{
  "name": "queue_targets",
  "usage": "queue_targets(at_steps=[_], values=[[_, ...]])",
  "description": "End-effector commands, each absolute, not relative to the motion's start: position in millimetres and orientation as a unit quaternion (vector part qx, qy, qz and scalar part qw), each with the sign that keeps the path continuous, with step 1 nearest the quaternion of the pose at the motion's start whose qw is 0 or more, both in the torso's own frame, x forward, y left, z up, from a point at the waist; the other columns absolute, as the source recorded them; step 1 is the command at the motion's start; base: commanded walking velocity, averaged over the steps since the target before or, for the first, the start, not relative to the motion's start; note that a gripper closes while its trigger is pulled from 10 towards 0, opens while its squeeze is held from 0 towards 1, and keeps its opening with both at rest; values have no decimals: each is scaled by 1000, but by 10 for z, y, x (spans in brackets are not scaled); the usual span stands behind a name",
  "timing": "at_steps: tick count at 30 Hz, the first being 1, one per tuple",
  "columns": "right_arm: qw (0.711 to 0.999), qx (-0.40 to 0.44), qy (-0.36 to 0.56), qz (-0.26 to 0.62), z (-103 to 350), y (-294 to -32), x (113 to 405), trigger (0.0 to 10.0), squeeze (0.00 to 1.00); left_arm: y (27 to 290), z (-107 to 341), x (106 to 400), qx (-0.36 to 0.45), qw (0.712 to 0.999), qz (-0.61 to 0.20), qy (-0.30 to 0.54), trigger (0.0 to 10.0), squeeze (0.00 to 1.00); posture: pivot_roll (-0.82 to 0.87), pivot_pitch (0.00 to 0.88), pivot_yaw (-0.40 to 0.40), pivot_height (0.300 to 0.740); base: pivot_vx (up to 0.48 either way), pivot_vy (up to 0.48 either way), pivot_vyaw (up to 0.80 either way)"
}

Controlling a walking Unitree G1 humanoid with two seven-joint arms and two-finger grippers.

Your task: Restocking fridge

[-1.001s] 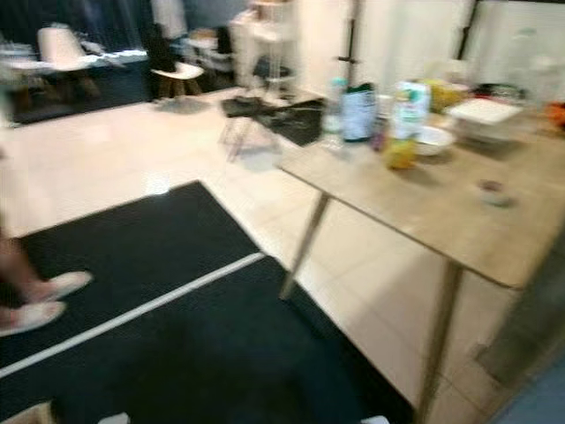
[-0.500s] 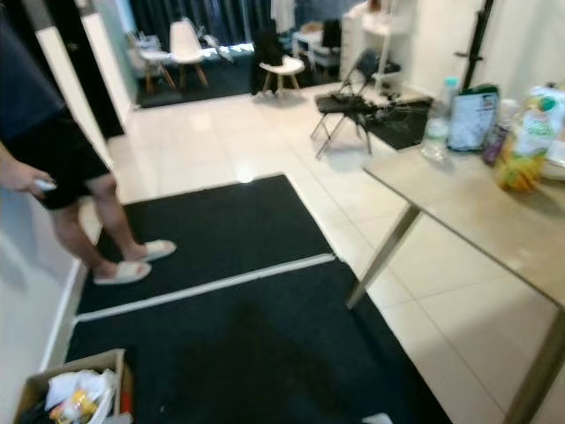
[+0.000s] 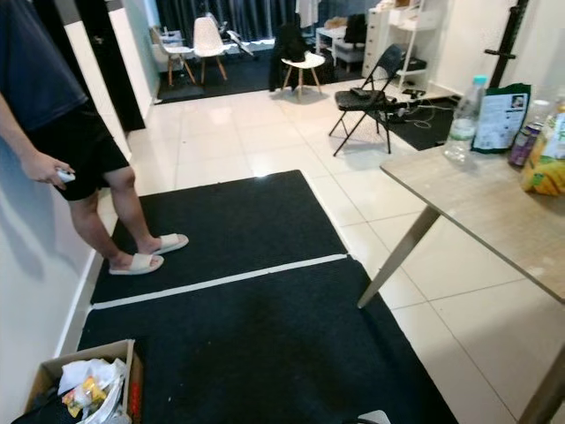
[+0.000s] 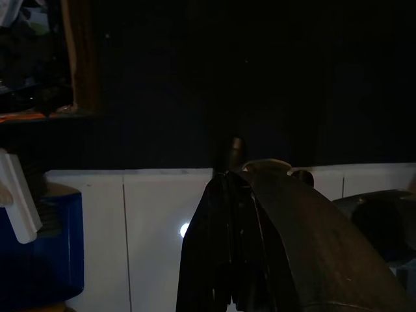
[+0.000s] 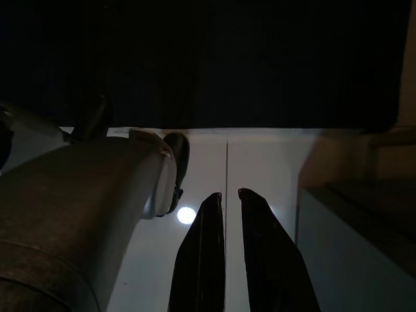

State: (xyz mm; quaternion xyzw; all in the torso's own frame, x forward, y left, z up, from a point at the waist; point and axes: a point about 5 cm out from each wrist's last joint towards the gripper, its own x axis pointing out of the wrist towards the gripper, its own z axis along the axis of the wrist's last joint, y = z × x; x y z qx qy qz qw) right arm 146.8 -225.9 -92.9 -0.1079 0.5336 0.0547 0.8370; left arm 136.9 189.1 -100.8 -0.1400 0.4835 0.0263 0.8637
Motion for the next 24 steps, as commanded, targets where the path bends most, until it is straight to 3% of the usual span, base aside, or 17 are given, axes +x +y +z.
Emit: queue_targets(at_steps=[1,24], values=[[836,-112,534,63,-937,-2225,1467,10000,0,1913,-1015,1342,-134,862,25,489,10000,0,-113,0,59,740,266,0,0],[835,-110,535,68,-951,-2198,1444,10000,0,1902,-1023,1324,-133,860,23,492,10000,0,-114,0,58,740,305,0,0]])
